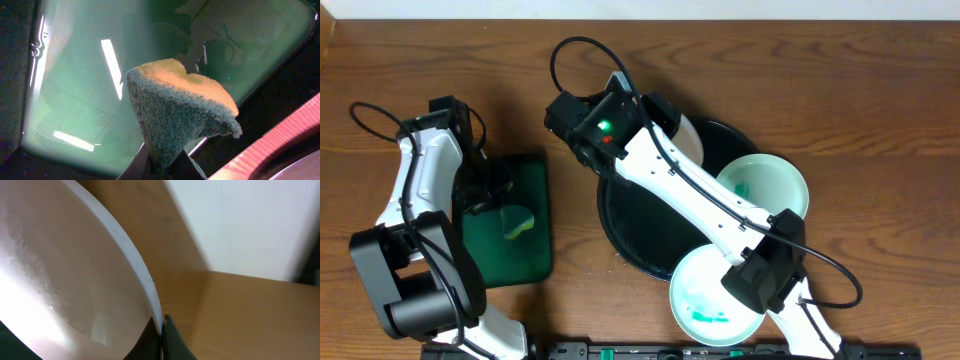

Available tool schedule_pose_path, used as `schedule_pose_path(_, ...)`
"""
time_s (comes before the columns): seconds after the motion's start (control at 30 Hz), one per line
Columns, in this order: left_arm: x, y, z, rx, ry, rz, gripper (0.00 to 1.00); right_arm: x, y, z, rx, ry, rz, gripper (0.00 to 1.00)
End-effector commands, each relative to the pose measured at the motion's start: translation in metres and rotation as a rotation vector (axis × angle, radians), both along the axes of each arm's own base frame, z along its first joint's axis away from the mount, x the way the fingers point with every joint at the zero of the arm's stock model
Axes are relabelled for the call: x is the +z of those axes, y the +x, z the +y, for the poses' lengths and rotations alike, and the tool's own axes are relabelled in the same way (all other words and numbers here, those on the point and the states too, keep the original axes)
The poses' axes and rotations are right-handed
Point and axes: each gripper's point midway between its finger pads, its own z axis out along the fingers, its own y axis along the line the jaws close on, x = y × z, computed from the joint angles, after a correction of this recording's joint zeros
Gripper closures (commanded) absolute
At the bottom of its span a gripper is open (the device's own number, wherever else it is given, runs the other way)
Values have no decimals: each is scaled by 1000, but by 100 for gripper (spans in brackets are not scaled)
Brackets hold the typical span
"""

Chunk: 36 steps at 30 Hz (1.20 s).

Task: Clean dirty plates on tray and stack at the side
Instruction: 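Lift the pink plate with the right gripper and carry it rightward, then lower the pink plate onto the table at the right and release it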

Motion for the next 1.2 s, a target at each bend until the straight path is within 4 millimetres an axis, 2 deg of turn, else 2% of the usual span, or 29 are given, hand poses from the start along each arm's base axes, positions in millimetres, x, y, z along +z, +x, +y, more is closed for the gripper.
schedule_pose_path(0.0, -5, -4, 0, -8, -10, 23, 93, -8, -6, 7, -61, 261, 105, 99)
schedule_pose_path(0.1, -5, -5, 0, -8, -10, 25, 92, -16, 3, 5, -127, 378, 125, 99)
schedule_pose_path(0.23, -5, -5, 0, -8, -11, 26, 93, -23, 23, -14, -215, 516, 175, 99)
schedule_pose_path(0.37, -5, -5, 0, -8, -10, 26, 92, -30, 45, -49, -342, 701, 267, 99)
schedule_pose_path(0.5, -5, -5, 0, -8, -10, 26, 93, -33, 72, -96, -467, 915, 320, 99)
schedule_pose_path(0.63, -5, -5, 0, -8, -11, 26, 93, -30, 93, -159, -629, 1116, 312, 99)
schedule_pose_path(0.7, -5, -5, 0, -8, -11, 26, 92, -30, 98, -202, -739, 1173, 279, 99)
schedule_pose_path(0.8, -5, -5, -1, -8, -11, 27, 93, -32, 96, -263, -887, 1203, 215, 99)
schedule_pose_path(0.93, -5, -6, -1, -8, -12, 31, 93, -36, 81, -334, -1073, 1225, 141, 99)
schedule_pose_path(1.07, -5, -6, -1, -8, -12, 31, 93, -44, 67, -381, -1181, 1231, 102, 99)
schedule_pose_path(1.17, -5, -6, -1, -8, -12, 31, 92, -58, 59, -403, -1240, 1231, 92, 99)
